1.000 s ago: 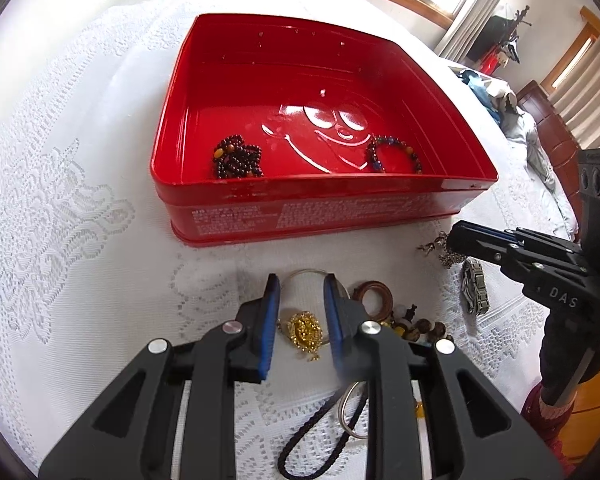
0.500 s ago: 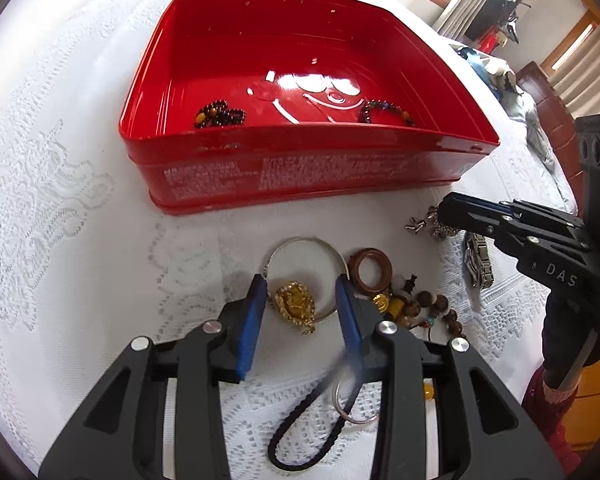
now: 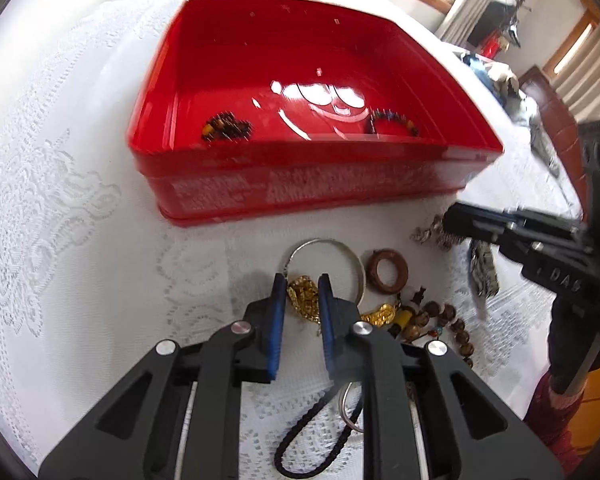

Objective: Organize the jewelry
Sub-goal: 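Grasp the gold pendant with the left tool while the right tool grasps the silver chain charm, then lift both items into the red box and open both tools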

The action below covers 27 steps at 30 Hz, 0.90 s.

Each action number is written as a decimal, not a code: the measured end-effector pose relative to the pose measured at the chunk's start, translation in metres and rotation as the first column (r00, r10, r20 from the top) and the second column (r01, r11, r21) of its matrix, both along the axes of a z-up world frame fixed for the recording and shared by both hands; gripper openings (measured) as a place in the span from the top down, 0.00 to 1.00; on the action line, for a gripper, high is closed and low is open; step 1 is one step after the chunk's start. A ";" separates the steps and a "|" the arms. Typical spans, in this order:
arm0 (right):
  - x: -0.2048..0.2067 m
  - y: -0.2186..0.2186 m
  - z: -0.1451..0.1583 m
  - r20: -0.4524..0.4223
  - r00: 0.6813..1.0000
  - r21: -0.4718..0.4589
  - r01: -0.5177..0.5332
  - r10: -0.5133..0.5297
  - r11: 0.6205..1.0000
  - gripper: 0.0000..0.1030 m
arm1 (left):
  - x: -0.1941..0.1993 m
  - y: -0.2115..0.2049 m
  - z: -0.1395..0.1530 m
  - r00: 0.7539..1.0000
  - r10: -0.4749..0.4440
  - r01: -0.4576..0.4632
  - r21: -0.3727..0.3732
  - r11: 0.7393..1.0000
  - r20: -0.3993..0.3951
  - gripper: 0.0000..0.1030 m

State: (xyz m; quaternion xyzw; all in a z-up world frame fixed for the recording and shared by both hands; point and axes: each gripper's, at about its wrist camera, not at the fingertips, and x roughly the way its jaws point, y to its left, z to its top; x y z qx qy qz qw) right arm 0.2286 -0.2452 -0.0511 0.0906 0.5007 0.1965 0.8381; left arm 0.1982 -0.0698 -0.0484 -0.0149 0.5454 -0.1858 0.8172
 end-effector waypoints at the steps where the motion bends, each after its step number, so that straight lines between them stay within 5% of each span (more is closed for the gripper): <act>1: -0.001 -0.001 0.001 0.001 1.000 0.002 -0.001 0.001 1.000 0.91 | -0.001 0.003 0.005 1.000 0.010 -0.010 -0.001 1.000 0.022 0.86; 17: -0.020 -0.008 0.037 0.080 0.996 0.122 -0.041 0.031 0.992 0.91 | -0.007 0.018 0.034 0.996 0.034 -0.026 -0.087 0.996 0.085 0.86; 27: -0.018 -0.013 0.079 0.138 0.990 0.172 -0.026 0.002 0.985 0.91 | -0.005 0.019 0.080 0.985 0.047 -0.028 -0.115 0.993 0.168 0.86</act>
